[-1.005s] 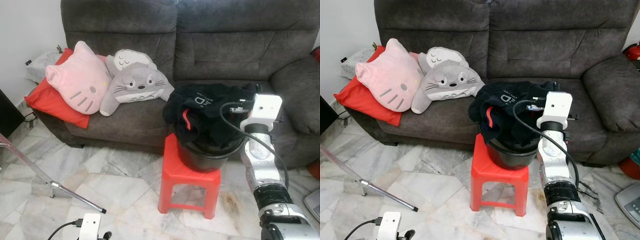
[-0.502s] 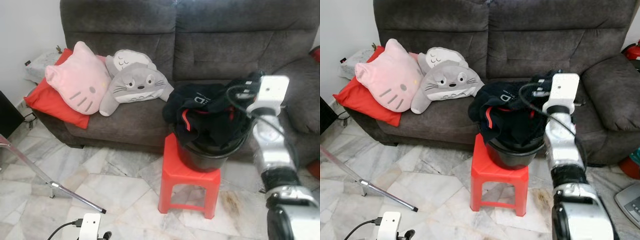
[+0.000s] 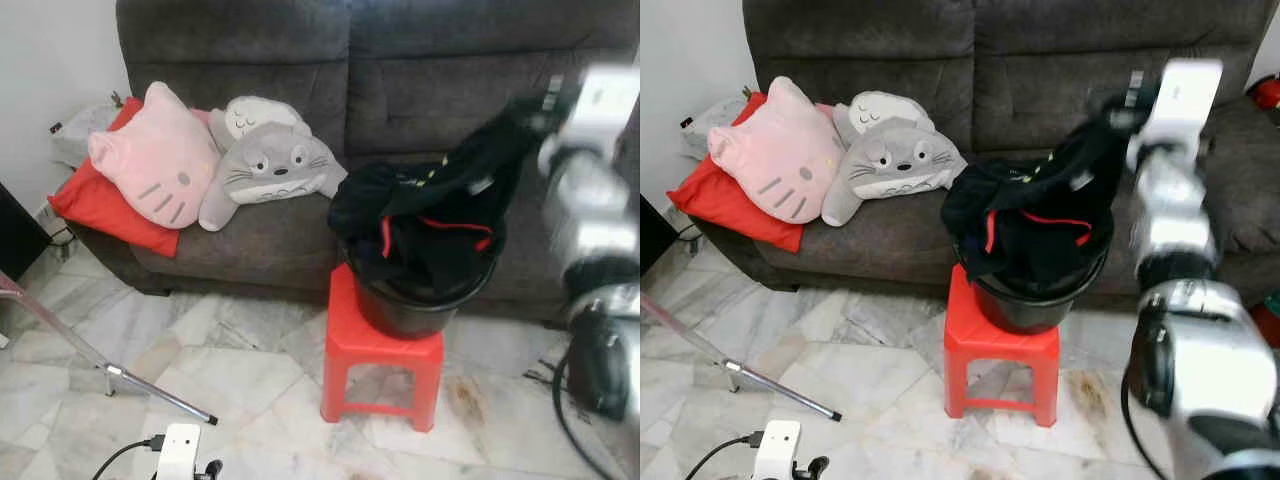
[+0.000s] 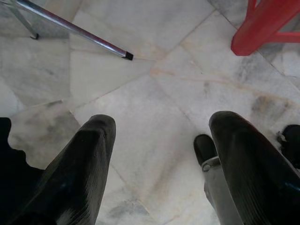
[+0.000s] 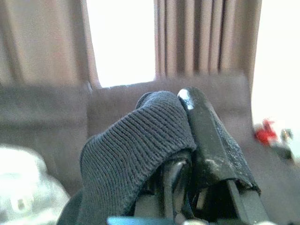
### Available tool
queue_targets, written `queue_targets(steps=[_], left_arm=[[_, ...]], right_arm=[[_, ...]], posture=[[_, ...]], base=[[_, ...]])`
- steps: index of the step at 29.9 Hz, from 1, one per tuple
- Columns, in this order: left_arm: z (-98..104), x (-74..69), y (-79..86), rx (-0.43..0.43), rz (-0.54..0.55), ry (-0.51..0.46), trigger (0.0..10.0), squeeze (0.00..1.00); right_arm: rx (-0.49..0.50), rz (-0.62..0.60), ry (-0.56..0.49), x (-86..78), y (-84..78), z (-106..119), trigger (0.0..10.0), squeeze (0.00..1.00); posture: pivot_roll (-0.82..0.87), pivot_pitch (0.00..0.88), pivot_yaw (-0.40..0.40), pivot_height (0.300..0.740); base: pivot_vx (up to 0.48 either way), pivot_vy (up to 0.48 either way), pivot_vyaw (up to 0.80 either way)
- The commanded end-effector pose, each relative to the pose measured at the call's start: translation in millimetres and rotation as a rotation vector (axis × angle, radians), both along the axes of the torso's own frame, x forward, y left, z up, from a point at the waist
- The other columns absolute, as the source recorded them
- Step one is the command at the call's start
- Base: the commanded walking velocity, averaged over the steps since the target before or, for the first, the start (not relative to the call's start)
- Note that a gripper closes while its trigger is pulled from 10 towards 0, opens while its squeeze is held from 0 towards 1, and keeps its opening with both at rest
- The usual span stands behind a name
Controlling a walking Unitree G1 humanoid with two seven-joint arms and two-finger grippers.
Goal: Hang hanger
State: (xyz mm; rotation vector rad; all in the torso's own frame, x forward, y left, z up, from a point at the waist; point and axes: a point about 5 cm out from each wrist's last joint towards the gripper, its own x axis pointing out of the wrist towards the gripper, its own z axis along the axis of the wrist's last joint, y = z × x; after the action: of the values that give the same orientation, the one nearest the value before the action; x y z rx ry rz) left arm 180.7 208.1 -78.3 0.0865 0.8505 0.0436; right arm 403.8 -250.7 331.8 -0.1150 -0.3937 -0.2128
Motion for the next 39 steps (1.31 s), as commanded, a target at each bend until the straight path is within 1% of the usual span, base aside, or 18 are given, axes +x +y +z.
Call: queue_targets(steps=[1,4,7,9,10,12,14,17,20,21,22,24,29,30,32,34,38,39], left_arm=[[-2.4,-4.3,2.8,0.012,0.001,0.032,10.0,0.00],[-2.9,-5.0,2.4,0.013,0.002,0.037,10.0,0.00],[-3.1,-5.5,2.9,0.014,0.003,0.039,10.0,0.00],[-3.4,-6.5,3.6,0.015,0.004,0.041,10.0,0.00],[-3.6,-7.3,4.3,0.016,0.006,0.043,10.0,0.00],[-3.6,-7.5,4.5,0.016,0.007,0.043,10.0,0.00],[-4.0,-8.7,5.3,0.016,0.008,0.045,10.0,0.00],[-4.1,-9.1,5.5,0.015,0.009,0.045,10.0,0.00],[-4.4,-9.7,5.6,0.014,0.009,0.047,10.0,0.00],[-4.7,-10.6,5.8,0.014,0.007,0.049,10.0,0.00],[-4.7,-10.6,5.8,0.014,0.007,0.049,10.0,0.00],[-5.0,-11.3,5.8,0.014,0.005,0.051,10.0,0.00],[-5.0,-11.4,6.1,0.015,0.005,0.052,10.0,0.00],[-5.7,-12.8,5.6,0.014,0.004,0.056,10.0,0.00],[-6.8,-15.0,4.8,0.013,0.002,0.062,10.0,0.00],[-7.8,-17.3,5.1,0.012,0.006,0.067,10.0,0.00],[-8.7,-20.2,6.3,0.011,0.018,0.072,10.0,0.00],[-10.2,-23.9,7.2,0.006,0.043,0.079,10.0,0.00]], right_arm=[[-0.025,0.052,-0.055,-0.1,10.1,16.9,0.0,0.00],[-0.024,0.088,-0.219,-8.7,17.3,60.7,0.0,0.00],[-0.018,0.108,-0.295,-14.4,20.5,77.1,0.0,0.00],[-0.017,0.136,-0.405,-24.2,25.0,96.8,0.0,0.00],[-0.018,0.171,-0.505,-34.9,29.6,110.1,0.0,0.00],[-0.018,0.179,-0.523,-37.0,30.4,112.2,0.0,0.00],[-0.024,0.236,-0.642,-55.7,42.3,119.1,0.0,0.00],[-0.027,0.251,-0.661,-61.0,46.7,116.8,0.0,0.00],[-0.006,0.282,-0.632,-64.3,53.1,99.0,0.0,0.00],[0.046,0.294,-0.469,-57.6,57.1,46.6,0.0,0.00],[0.046,0.294,-0.469,-57.6,57.1,46.6,0.0,0.00],[0.071,0.276,-0.325,-56.5,56.5,-0.4,0.0,0.00],[0.089,0.274,-0.298,-61.8,56.7,-6.7,0.0,0.00],[0.143,0.224,-0.160,-59.5,53.7,-49.3,0.0,0.00],[0.221,0.141,0.056,-69.1,50.3,-113.3,0.0,0.00],[0.221,0.149,0.159,-72.7,54.6,-146.3,0.0,0.00],[0.222,0.175,0.242,-78.4,59.1,-175.3,0.0,0.00],[0.205,0.181,0.300,-81.7,59.2,-194.8,0.0,0.00]], posture=[[-0.26,0.000,0.113,0.740],[-0.26,0.000,0.120,0.740],[-0.26,0.000,0.120,0.740],[-0.26,0.000,0.119,0.740],[-0.26,0.000,0.118,0.740],[-0.26,0.000,0.118,0.740],[-0.26,0.000,0.117,0.740],[-0.26,0.000,0.117,0.740],[-0.26,0.000,0.118,0.740],[-0.26,0.000,0.120,0.740],[-0.26,0.000,0.120,0.740],[-0.26,0.000,0.117,0.740],[-0.26,0.000,0.117,0.740],[-0.26,0.000,0.117,0.740],[-0.26,0.000,0.117,0.740],[-0.25,0.000,0.113,0.740],[-0.25,0.000,0.111,0.740],[-0.24,0.000,0.110,0.740]], base=[[0.000,0.000,0.00],[0.000,0.000,0.00],[0.000,0.000,0.00],[0.000,0.000,0.00],[0.000,0.000,0.00],[0.000,0.000,0.00],[0.000,0.000,0.00],[0.000,0.000,0.00],[0.000,0.000,0.00],[0.000,0.000,0.00],[0.000,0.000,0.00],[0.000,0.000,0.00],[0.000,0.000,0.00],[0.000,0.000,0.00],[0.000,0.000,0.00],[0.000,0.000,0.00],[0.000,0.000,0.00],[0.000,0.000,0.00]])
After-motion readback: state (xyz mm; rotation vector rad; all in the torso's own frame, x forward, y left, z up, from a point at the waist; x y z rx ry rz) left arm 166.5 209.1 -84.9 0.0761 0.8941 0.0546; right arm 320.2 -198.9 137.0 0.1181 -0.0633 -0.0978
